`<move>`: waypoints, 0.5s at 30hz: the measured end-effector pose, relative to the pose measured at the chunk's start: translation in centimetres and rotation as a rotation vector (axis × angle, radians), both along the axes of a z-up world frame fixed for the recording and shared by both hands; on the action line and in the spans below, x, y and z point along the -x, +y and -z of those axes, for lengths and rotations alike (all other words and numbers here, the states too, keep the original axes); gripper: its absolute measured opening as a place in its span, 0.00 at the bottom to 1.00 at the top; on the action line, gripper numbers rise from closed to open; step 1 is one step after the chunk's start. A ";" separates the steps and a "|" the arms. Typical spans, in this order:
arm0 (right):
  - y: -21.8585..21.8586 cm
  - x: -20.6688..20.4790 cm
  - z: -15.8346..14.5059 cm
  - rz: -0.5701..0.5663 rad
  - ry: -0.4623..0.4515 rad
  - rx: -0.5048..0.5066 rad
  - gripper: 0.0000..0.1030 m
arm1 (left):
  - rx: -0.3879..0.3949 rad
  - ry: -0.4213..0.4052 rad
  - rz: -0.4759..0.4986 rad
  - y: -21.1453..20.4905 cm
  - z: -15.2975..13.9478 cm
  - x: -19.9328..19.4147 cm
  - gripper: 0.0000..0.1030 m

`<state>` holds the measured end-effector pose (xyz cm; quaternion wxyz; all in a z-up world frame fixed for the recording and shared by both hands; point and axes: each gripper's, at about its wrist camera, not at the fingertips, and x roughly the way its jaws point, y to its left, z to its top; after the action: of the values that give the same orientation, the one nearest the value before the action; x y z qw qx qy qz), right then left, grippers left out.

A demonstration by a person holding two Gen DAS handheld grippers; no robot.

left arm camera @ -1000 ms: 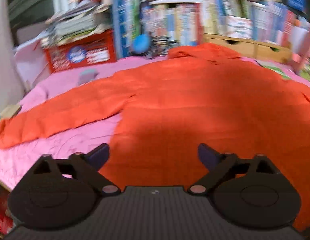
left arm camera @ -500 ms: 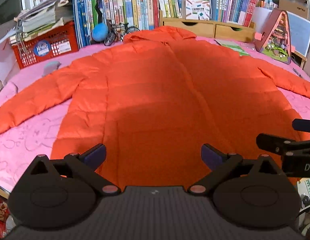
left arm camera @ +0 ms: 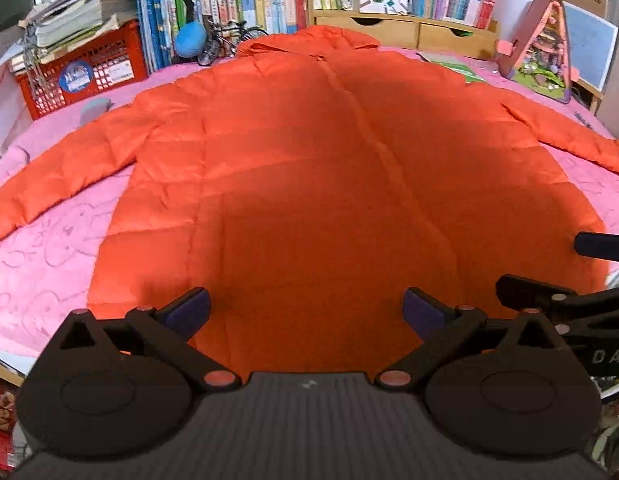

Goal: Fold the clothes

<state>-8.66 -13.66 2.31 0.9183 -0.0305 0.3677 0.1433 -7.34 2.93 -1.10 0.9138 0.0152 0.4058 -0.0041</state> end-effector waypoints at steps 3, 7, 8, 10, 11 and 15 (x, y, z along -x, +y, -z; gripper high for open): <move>-0.2 0.9 -0.2 0.006 -0.013 0.005 1.00 | -0.012 -0.015 0.019 -0.3 -0.4 0.6 1.00; -0.6 2.4 -0.7 0.014 -0.035 0.005 1.00 | -0.014 -0.043 0.028 -0.7 -1.1 1.4 1.00; -0.7 2.7 -0.9 0.016 -0.041 0.005 1.00 | -0.018 -0.050 0.031 -0.9 -1.3 1.6 1.00; -1.0 3.5 -1.1 0.018 -0.054 0.004 1.00 | -0.023 -0.066 0.037 -1.2 -1.5 2.0 1.00; -1.1 3.8 -1.2 0.020 -0.059 0.002 1.00 | -0.026 -0.071 0.040 -1.4 -1.6 2.1 1.00; -1.8 4.8 -1.4 0.030 -0.070 -0.003 1.00 | -0.035 -0.083 0.048 -2.3 -1.8 2.7 1.00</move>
<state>-13.44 -15.47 3.74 0.9327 -0.0285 0.3355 0.1290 -10.03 0.67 0.68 0.9291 0.0410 0.3670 -0.0185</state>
